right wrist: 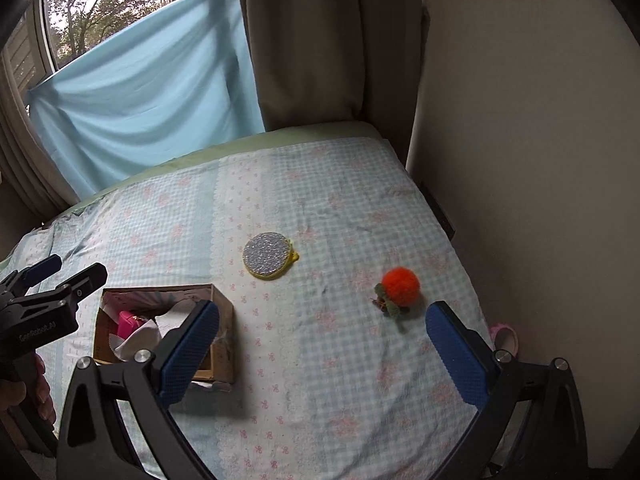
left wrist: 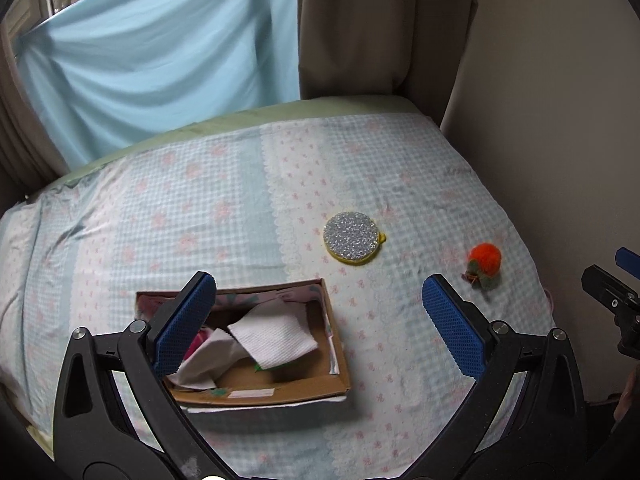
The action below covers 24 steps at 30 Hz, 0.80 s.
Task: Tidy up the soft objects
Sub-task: 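Lift both tools and move the left tool toward the glittery pad, right toward the pompom, then grasp the glittery silver pad with the left tool while the right tool grasps the orange pompom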
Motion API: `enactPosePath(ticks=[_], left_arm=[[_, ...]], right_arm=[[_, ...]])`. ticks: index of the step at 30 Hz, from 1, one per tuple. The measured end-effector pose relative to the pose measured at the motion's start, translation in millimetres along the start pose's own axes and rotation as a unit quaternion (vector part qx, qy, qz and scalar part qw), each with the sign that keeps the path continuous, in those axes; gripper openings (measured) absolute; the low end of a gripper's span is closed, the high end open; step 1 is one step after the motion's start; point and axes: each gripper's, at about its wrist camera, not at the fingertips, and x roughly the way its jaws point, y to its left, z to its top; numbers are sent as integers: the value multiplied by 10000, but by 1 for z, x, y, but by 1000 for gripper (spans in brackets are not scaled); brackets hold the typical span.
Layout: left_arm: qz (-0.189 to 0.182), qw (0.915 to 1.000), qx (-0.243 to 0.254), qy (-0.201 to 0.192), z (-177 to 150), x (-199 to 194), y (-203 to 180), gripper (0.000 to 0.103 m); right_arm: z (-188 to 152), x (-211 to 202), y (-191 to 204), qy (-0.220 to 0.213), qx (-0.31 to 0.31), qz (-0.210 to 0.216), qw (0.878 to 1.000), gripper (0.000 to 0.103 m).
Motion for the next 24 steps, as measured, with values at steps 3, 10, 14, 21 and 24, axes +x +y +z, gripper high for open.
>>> enactPosePath(ticks=[3, 10, 14, 21, 24], left_arm=[[-51, 9996, -6, 293, 14, 39, -17, 103], [39, 9957, 21, 924, 42, 142, -41, 103], [156, 9906, 108, 1351, 51, 213, -51, 103], [258, 9773, 456, 2054, 50, 316, -66, 103], [289, 9722, 512, 2265, 46, 350, -66, 103]], right_arm=[[8, 22, -28, 113, 134, -82, 9998, 103], [9, 93, -80, 567, 583, -213, 9965, 103], [4, 138, -102, 863, 815, -283, 9925, 103], [1, 209, -123, 1199, 1114, -251, 9862, 103], [0, 238, -127, 1310, 1202, -242, 9838, 103]])
